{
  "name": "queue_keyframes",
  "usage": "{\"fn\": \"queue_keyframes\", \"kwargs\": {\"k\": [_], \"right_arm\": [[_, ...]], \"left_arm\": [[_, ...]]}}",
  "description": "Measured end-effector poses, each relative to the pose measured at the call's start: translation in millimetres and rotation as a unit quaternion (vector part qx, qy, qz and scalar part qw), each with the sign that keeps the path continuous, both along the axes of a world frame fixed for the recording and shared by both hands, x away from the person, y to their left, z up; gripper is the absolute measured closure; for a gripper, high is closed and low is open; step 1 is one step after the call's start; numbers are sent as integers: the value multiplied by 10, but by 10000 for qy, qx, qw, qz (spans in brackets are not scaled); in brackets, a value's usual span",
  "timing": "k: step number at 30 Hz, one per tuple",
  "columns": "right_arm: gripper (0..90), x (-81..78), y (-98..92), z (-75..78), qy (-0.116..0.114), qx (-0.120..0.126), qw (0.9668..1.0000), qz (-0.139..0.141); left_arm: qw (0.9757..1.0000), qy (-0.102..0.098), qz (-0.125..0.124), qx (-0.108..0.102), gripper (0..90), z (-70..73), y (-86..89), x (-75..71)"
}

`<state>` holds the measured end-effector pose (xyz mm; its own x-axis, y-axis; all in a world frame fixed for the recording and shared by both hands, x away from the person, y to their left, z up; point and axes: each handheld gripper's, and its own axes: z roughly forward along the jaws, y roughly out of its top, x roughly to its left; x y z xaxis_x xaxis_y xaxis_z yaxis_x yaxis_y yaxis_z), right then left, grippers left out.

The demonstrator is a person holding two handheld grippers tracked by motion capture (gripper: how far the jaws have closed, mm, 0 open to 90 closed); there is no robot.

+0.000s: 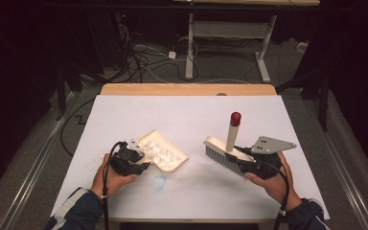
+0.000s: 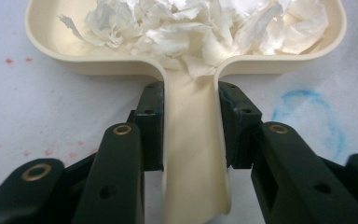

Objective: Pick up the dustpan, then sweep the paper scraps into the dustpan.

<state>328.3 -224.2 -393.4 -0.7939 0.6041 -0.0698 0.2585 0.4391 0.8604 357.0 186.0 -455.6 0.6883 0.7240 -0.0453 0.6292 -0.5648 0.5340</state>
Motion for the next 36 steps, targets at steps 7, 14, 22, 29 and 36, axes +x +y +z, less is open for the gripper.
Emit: {"fn": "queue_keyframes", "kwargs": {"k": [7,14,22,29,36], "right_arm": [[676,-45,-107,4,101,-85,9999,-81],[675,-94,-210,18,292,-167,9994,-83],[675,-150,-309,39,452,-143,9989,35],[674,-198,-354,49,701,-81,9975,103],[674,-197,-411,47,1089,-218,9938,-60]], "left_arm": [[9998,-32,196,1,637,2,118,21],[9992,-49,393,-15,637,0,231,16],[9985,-77,548,-23,637,13,306,25],[9976,-98,681,-19,637,18,364,18],[9968,-120,790,-51,636,19,437,36]]}}
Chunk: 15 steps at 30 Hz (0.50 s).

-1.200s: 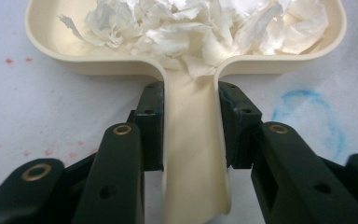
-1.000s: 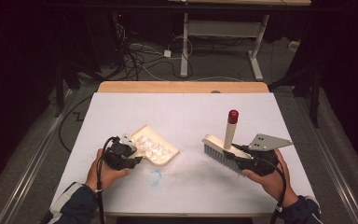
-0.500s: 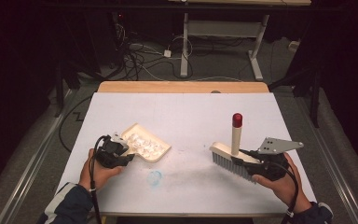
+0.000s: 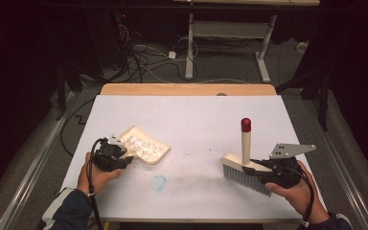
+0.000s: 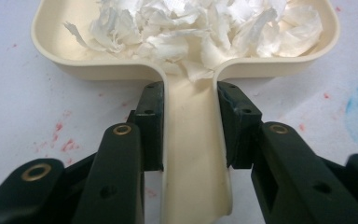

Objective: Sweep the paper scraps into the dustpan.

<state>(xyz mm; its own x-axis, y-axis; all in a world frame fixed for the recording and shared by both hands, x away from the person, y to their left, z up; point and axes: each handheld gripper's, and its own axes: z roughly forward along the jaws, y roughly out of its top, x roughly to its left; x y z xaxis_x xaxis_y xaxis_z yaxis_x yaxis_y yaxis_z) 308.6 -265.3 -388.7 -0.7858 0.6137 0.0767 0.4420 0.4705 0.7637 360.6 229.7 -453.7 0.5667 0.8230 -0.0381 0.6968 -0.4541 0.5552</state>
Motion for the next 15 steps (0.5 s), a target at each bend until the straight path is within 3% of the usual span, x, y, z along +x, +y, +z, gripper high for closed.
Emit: {"fn": "queue_keyframes", "kwargs": {"k": [10,15], "right_arm": [[673,-49,-54,37,387,103,9985,359],[672,-40,-88,-1,613,22,9974,376]], "left_arm": [[9995,-35,326,-34,636,-6,140,29],[9986,-48,522,-44,636,-16,227,55]]}}
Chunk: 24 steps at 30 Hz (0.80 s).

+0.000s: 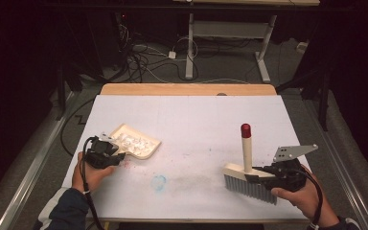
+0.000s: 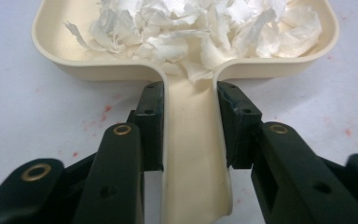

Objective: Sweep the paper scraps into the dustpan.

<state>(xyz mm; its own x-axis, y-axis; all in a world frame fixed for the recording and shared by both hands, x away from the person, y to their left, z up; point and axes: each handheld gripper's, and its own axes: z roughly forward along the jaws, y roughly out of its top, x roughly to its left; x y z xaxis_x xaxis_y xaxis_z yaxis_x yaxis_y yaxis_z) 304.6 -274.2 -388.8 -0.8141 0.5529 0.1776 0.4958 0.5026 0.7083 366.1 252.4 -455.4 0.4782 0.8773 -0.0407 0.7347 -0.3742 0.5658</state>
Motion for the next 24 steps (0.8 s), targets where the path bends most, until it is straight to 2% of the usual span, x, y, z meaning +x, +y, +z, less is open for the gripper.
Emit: {"fn": "queue_keyframes", "kwargs": {"k": [2,8,16,19,22,24], "right_arm": [[672,20,-13,-13,91,52,9999,-10],[671,124,-19,-48,209,-22,9998,-77],[669,368,-51,-139,406,-58,9991,-114],[662,474,-93,-165,487,-22,9988,-45],[639,568,-114,-181,511,-101,9986,-37],[624,615,-116,-184,497,-187,9985,-130]], "left_arm": [[10000,-3,81,-21,636,-5,29,6],[9996,-9,289,-69,637,-22,86,32],[9989,21,470,-2,636,-58,127,66],[9985,34,543,16,636,-73,139,89],[9982,37,599,13,636,-86,136,110],[9980,23,635,-16,636,-96,127,117]]}}
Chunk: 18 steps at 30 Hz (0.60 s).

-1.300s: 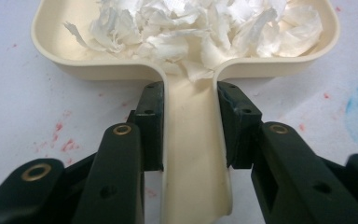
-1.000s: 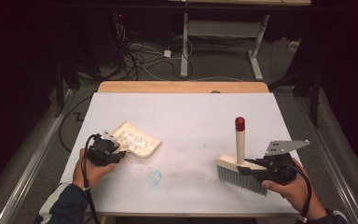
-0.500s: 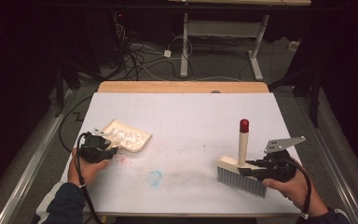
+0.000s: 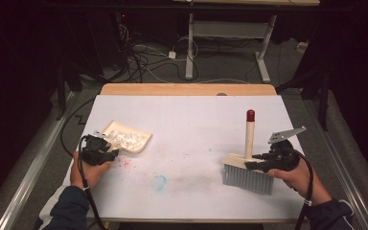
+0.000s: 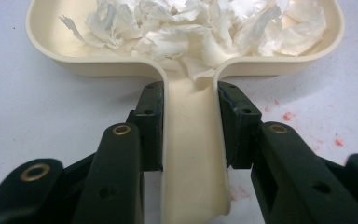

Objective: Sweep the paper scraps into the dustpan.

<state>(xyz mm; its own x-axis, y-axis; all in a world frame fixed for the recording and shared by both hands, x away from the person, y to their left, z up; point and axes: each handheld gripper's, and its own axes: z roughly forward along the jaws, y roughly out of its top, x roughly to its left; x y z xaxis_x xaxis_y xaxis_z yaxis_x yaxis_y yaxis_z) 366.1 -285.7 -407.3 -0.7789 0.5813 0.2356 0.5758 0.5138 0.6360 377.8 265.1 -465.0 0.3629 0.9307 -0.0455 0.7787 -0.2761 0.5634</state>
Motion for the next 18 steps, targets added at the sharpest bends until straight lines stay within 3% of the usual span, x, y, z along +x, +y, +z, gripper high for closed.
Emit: {"fn": "queue_keyframes", "kwargs": {"k": [6,12,18], "right_arm": [[602,128,22,-16,14,-89,9999,-129],[601,258,20,-46,87,-64,9997,-214],[596,321,-15,-66,161,29,9993,-346]], "left_arm": [[9998,42,109,-166,633,-23,-43,11],[9997,73,106,-192,623,-42,-119,5],[9993,83,72,-348,584,-43,-178,-13]]}}
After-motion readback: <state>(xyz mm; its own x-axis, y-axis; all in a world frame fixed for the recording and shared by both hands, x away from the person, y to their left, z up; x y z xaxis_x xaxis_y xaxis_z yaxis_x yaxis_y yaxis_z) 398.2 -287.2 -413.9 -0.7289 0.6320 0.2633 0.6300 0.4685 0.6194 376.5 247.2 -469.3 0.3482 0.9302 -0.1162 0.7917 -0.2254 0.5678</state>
